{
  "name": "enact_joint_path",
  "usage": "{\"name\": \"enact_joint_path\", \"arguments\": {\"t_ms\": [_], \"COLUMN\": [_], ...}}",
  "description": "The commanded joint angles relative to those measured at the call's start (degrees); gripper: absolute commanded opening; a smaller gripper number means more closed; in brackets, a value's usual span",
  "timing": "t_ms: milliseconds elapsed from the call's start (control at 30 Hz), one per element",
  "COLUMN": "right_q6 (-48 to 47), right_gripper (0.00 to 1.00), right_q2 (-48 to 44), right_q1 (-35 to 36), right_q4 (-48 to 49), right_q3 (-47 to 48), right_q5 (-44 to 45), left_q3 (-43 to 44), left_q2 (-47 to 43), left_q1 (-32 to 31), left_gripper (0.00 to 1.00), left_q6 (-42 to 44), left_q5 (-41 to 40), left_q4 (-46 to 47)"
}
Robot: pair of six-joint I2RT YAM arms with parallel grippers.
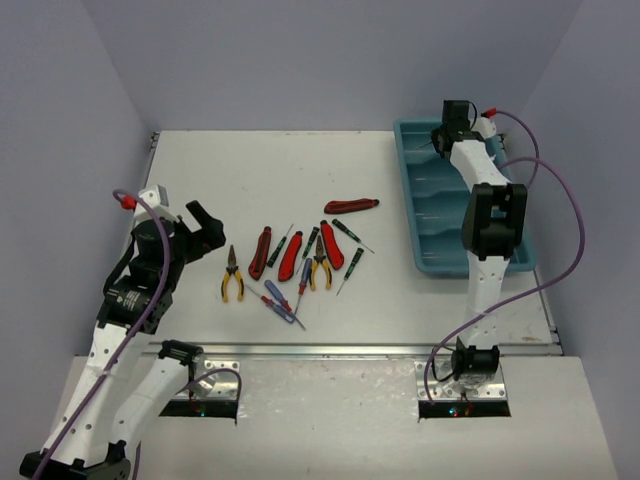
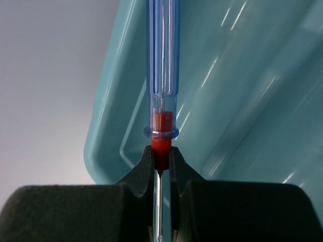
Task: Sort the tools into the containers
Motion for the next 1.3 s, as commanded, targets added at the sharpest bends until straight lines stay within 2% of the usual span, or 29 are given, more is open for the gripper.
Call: {"name": "enact_joint_path", "arguments": {"t_ms": [0,67,100,200,267,467,600,767,800,900,967,1000,1067,1167,1267], "right_q6": [7.02,6.93,6.57,5.49,4.37,-1.00,-10.70,-24.42,-27.34,-42.14,-43.04,-44.61,-44.93,-39.71,-33.36], "right_gripper": [0.00,0.00,0.07,0.58,0.80,0.98,0.99,0.99,0.99,0.99,0.99,0.99,0.99,0.99,0.96], "right_q2": [-0.36,0.49,1.13,1.51,0.77,-2.27,-7.02,-17.80,-19.32,-29.21,-32.42,-34.26,-36.85,-40.59,-42.68], "right_q1": [-1.08,-1.34,-1.54,-1.96,-1.97,-1.23,0.45,6.62,8.16,21.56,26.97,32.66,37.61,48.73,55.40], "right_q4": [4.68,5.24,5.72,8.36,11.04,13.18,14.39,11.16,9.36,-2.90,-6.09,-7.30,-8.30,-6.32,-2.26], "right_q3": [0.94,1.19,1.46,0.68,0.04,1.49,0.30,-9.03,-9.91,-17.96,-21.94,-26.07,-29.68,-39.78,-45.37], "right_q5": [7.25,6.93,5.91,2.28,0.40,-4.15,-11.35,-22.48,-22.17,-12.44,-9.37,-7.33,-2.66,0.03,3.76], "left_q3": [0.11,0.15,0.15,0.07,0.06,-0.03,0.06,0.53,0.62,0.94,0.85,0.57,0.41,0.50,0.41], "left_q2": [0.48,0.55,0.59,0.59,0.67,0.25,-0.20,-0.59,-0.77,-1.77,-2.21,-2.62,-2.79,-2.50,-2.61], "left_q1": [-0.84,-0.93,-0.96,-1.10,-1.11,-1.11,-1.11,-0.41,-0.12,1.68,1.88,1.99,2.08,2.31,2.50], "left_gripper": [1.00,1.00,1.00,1.00,1.00,1.00,1.00,1.00,1.00,1.00,1.00,1.00,1.00,1.00,1.00], "left_q6": [0.68,0.68,0.68,0.76,0.77,0.69,0.59,-0.81,-1.10,-2.82,-2.84,-2.72,-2.64,-2.57,-2.60], "left_q5": [0.34,0.34,0.37,0.51,0.52,0.43,-0.16,-4.04,-4.75,-8.50,-8.45,-7.82,-7.50,-7.65,-7.68], "left_q4": [2.48,2.48,2.48,2.48,2.40,2.57,2.48,1.42,1.09,0.03,0.10,0.45,0.61,0.46,0.58]}}
